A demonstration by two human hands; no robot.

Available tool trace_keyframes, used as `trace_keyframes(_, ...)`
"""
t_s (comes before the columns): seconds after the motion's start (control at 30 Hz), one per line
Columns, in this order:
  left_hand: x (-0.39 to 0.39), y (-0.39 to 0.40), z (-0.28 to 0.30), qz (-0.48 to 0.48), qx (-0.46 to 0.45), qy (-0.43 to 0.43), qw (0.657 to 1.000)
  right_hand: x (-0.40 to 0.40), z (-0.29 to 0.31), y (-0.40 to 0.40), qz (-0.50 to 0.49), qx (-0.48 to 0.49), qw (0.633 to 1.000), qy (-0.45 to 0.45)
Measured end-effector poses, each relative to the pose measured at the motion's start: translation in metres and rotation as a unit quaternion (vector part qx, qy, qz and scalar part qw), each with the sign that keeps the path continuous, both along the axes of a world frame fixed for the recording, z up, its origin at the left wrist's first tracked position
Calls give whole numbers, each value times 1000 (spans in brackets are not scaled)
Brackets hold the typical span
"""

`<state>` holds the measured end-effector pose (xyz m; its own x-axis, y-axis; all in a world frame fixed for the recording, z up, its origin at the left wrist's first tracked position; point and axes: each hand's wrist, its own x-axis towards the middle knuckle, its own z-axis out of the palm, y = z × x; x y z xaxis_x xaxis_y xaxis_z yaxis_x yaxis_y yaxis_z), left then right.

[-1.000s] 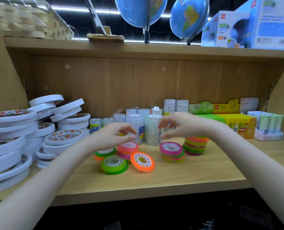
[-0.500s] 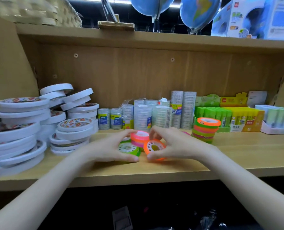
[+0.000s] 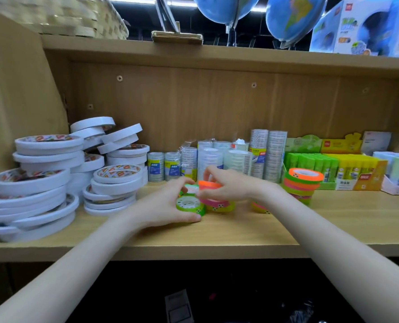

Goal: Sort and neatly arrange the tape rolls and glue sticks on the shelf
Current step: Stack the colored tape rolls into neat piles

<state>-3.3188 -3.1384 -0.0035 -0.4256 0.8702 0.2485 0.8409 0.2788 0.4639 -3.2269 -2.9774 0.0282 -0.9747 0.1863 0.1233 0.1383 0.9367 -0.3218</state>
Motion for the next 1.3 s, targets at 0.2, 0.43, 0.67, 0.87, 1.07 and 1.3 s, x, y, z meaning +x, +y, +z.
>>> trace_keyframes(0.2, -2, -9, 5, 5, 29, -6, 1000, 3, -3, 6, 44, -7, 997, 68)
trace_keyframes(0.43, -24, 3, 26, 60, 120, -9, 991, 7, 5, 16, 15, 5, 998, 58)
trace_keyframes(0.67, -33, 37, 7, 53, -19, 6, 998, 11, -3, 18, 32, 29, 999, 11)
trace_keyframes(0.87, -33, 33, 10, 35, -38, -9, 999, 30, 11, 34, 24, -27, 993, 116)
trace_keyframes(1.07, -17, 43, 13, -7, -44, -21, 999, 65, 44, 59, -82, 53, 992, 83)
trace_keyframes(1.3, 4, 66, 11, -41, -26, -8, 999, 75, 29, 66, -48, 39, 994, 87)
